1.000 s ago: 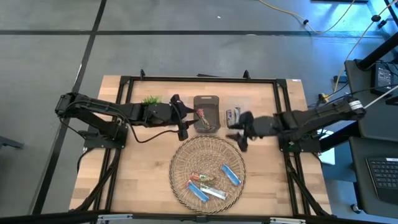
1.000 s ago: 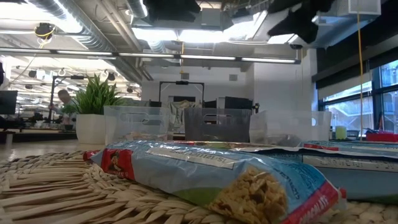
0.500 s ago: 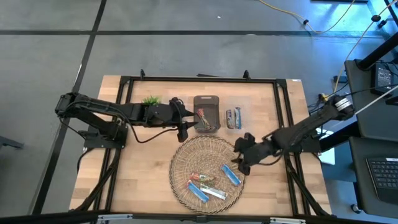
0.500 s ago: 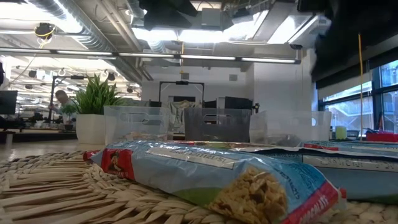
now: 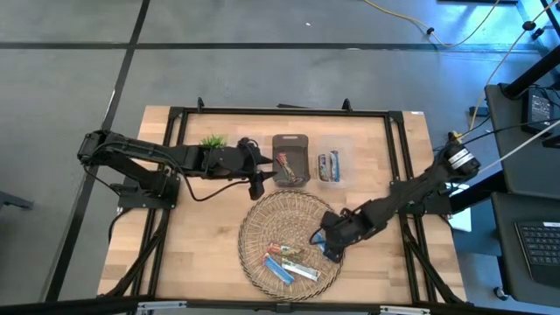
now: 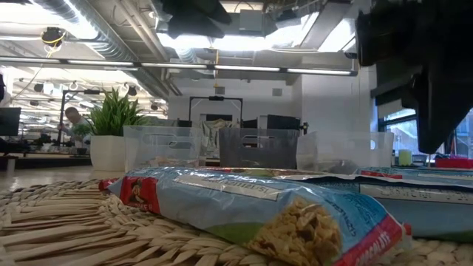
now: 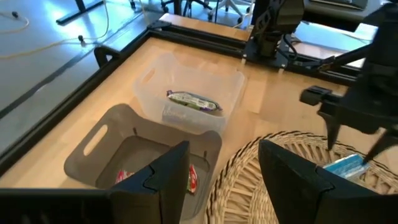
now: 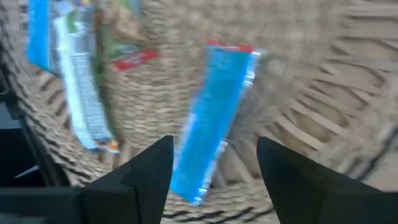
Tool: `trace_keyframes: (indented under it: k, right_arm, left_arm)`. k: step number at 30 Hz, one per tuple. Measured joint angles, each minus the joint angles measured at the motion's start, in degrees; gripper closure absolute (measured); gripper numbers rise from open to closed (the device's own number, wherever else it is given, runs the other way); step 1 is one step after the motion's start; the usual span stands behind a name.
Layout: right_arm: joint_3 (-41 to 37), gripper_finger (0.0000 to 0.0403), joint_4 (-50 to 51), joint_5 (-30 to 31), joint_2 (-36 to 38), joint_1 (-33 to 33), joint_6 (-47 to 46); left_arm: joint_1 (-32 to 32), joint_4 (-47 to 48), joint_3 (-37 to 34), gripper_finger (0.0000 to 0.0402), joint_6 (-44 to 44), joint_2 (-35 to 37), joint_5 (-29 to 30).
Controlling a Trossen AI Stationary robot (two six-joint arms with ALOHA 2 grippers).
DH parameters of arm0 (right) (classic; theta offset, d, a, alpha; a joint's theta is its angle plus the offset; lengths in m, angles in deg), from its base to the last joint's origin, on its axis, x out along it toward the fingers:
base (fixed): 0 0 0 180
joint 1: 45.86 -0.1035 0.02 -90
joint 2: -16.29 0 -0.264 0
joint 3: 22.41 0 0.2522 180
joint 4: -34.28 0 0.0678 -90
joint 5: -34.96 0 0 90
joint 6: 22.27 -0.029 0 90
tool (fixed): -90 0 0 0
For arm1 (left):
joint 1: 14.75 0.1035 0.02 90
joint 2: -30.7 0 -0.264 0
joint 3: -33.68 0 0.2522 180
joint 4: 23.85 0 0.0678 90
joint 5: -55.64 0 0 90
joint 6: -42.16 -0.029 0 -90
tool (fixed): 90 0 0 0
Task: Pick and place Granola Bars by type
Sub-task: Put the red granola bar into the black bin
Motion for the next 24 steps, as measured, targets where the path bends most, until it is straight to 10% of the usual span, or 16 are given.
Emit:
trace_keyframes:
  k: [24]
  right_arm:
    - [6.8,0.0170,4.6,2.9,-11.8,-0.7,-1.3]
  left_arm:
    - [-0.1,4.5,0.0,0.0217,2.3,0.0,0.0]
